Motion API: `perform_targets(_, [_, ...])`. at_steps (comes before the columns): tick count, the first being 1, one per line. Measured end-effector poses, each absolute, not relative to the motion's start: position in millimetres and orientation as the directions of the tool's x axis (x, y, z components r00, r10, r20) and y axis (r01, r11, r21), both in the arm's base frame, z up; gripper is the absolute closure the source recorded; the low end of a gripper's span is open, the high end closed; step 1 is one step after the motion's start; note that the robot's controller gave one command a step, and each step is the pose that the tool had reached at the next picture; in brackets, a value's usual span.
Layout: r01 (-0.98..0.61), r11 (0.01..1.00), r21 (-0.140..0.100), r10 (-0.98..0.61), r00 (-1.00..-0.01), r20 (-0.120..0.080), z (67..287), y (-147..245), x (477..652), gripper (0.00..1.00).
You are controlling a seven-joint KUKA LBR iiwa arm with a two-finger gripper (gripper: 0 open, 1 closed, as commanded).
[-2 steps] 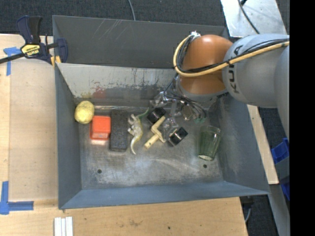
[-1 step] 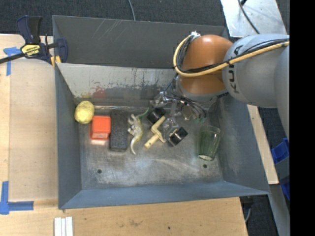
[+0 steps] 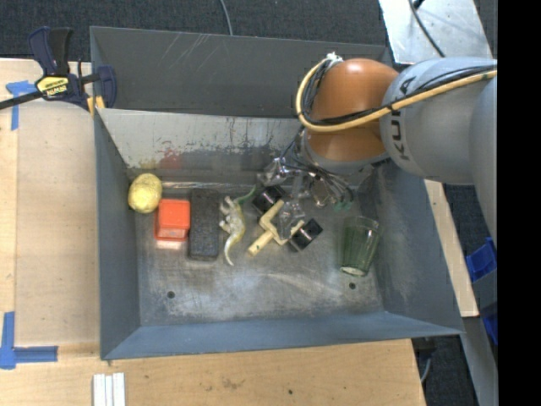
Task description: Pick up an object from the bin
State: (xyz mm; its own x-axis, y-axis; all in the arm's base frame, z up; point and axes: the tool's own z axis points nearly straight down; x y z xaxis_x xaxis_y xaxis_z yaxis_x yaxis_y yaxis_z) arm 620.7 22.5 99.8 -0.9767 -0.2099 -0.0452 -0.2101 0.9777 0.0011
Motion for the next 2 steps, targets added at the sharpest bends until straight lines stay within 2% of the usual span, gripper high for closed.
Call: perform_targets(2, [-0.209, 0.978, 0.002, -0.209, -0.977, -0.045, 99.8, 22.4, 620.8, 1.00])
